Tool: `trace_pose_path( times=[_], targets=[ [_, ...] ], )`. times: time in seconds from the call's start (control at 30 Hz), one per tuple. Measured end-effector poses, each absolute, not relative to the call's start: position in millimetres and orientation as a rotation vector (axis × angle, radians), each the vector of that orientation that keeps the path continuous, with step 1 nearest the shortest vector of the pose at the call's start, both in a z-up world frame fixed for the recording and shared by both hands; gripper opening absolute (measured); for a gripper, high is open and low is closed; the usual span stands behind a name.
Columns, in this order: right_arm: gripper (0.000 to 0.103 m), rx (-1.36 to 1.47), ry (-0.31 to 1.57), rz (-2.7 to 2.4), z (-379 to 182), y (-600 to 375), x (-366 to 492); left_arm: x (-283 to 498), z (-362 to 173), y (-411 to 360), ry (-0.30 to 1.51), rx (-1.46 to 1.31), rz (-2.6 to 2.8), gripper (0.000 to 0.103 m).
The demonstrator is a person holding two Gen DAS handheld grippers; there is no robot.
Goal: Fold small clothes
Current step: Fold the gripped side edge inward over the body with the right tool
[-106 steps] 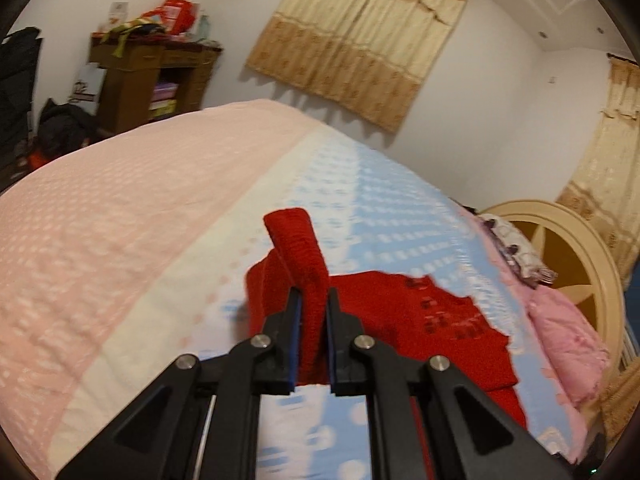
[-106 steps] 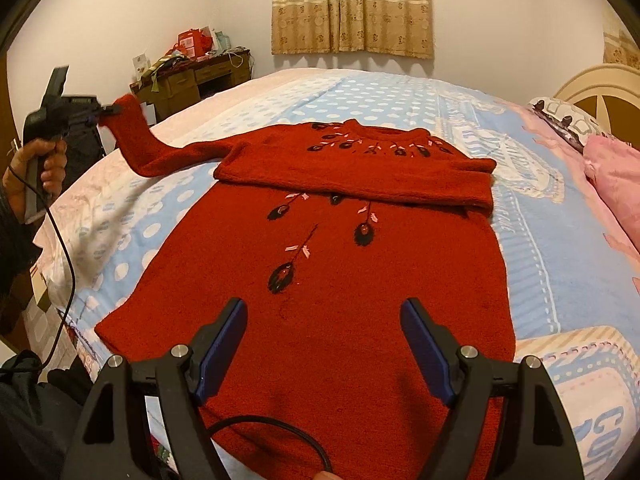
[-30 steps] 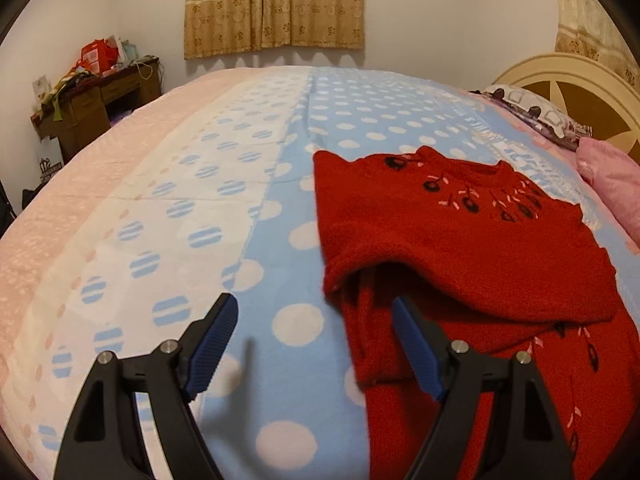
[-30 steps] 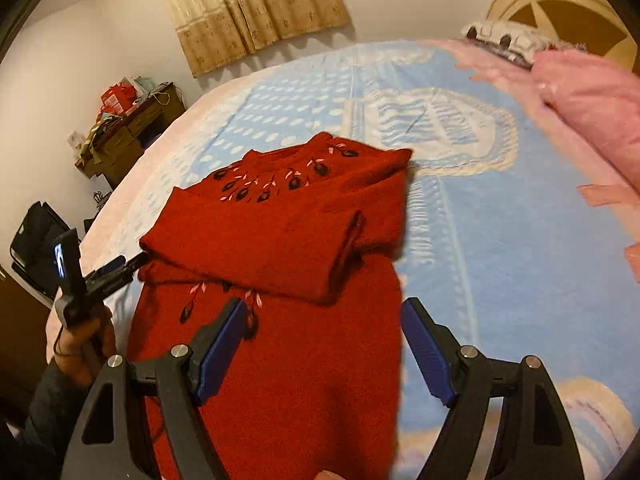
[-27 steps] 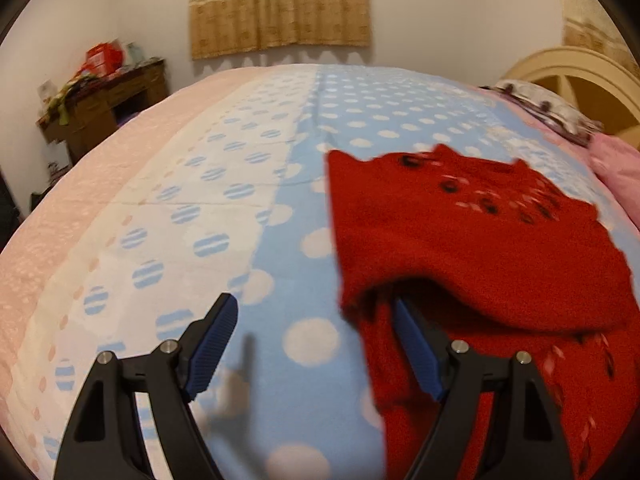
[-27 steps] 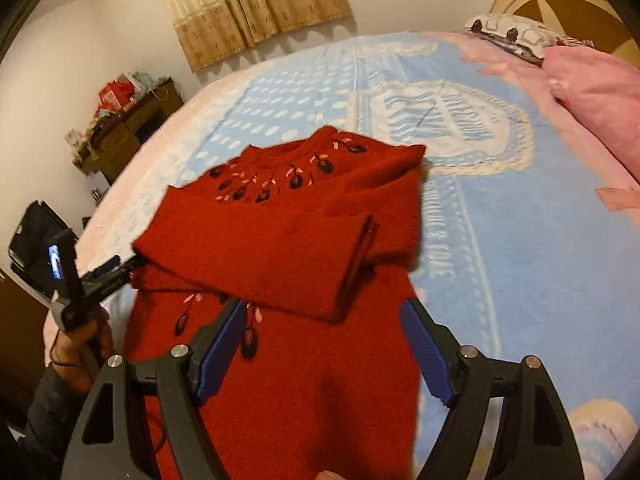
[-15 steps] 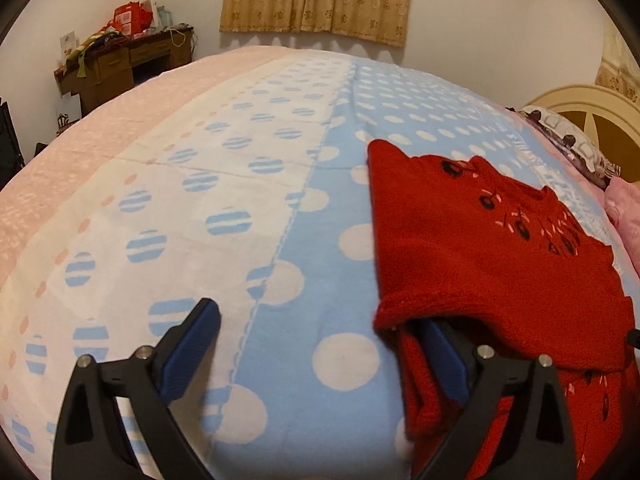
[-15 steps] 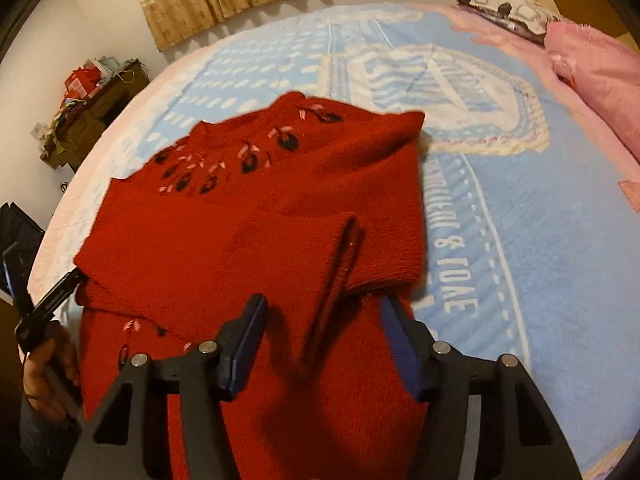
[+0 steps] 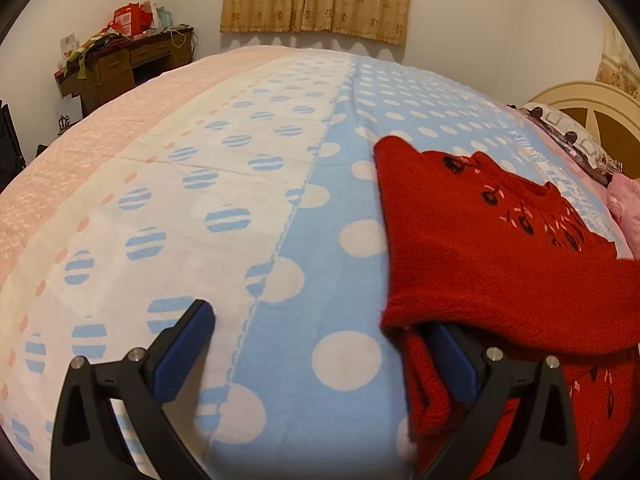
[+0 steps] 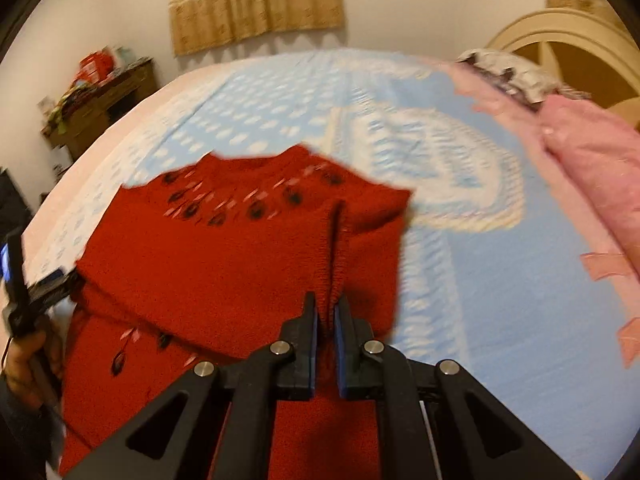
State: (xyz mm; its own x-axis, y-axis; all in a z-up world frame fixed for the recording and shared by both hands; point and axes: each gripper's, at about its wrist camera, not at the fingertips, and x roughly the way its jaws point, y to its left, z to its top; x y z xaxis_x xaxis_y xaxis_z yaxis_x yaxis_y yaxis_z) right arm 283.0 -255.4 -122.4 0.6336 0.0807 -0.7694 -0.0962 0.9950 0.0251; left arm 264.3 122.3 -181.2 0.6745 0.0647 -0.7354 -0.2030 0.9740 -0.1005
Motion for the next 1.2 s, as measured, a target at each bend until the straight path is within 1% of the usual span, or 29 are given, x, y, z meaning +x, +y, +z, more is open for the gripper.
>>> trace_pose_path(
  times=[0.17,0.23,0.3,0.4,0.43,0.47,0.6,0.77,0.83,0.97,1.1,1.2],
  targets=[
    [0.007,-0.012,1.008,0.116,-158.7,-263.6,301.4,265.1,-181.4,122.2,0.819,-0.175,0.152,0.103],
    [0.007,0.01,1.009,0.132,-166.6,-265.5,301.8,264.9,-181.3,122.9,0.817,-0.177,0.153,0.103],
    [0.009,0.06,0.991,0.137,-163.3,-271.5,299.0,263.9,-181.3,126.7,0.81,-0.204,0.148,0.103],
    [0.027,0.063,0.968,0.129,-152.3,-269.4,290.9,259.5,-181.4,129.9,0.801,-0.235,0.153,0.103],
    [0.04,0.036,0.95,0.125,-147.8,-265.8,288.5,258.3,-181.3,129.7,0.798,-0.236,0.152,0.103],
    [0.05,0.009,0.928,0.13,-142.5,-261.1,286.2,256.8,-181.1,129.3,0.794,-0.236,0.151,0.103],
    [0.051,-0.039,0.868,0.209,-131.1,-242.5,279.9,248.5,-180.6,131.2,0.78,-0.256,0.141,0.103],
    [0.051,-0.035,0.959,0.241,-163.8,-236.7,293.5,239.1,-178.0,129.4,0.769,-0.248,0.143,0.103],
    [0.051,-0.021,0.949,0.244,-171.4,-240.9,290.7,229.3,-172.4,130.1,0.759,-0.251,0.161,0.103],
    [0.051,-0.039,0.934,0.254,-174.0,-240.7,285.5,209.5,-150.8,124.7,0.651,-0.194,0.206,0.103],
    [0.051,-0.049,0.928,0.246,-175.5,-239.7,284.5,221.6,-134.8,110.3,0.64,-0.138,0.191,0.103],
    [0.051,-0.069,0.911,0.242,-178.3,-237.3,281.3,234.0,-132.9,98.7,0.636,-0.104,0.178,0.103]
  ],
)
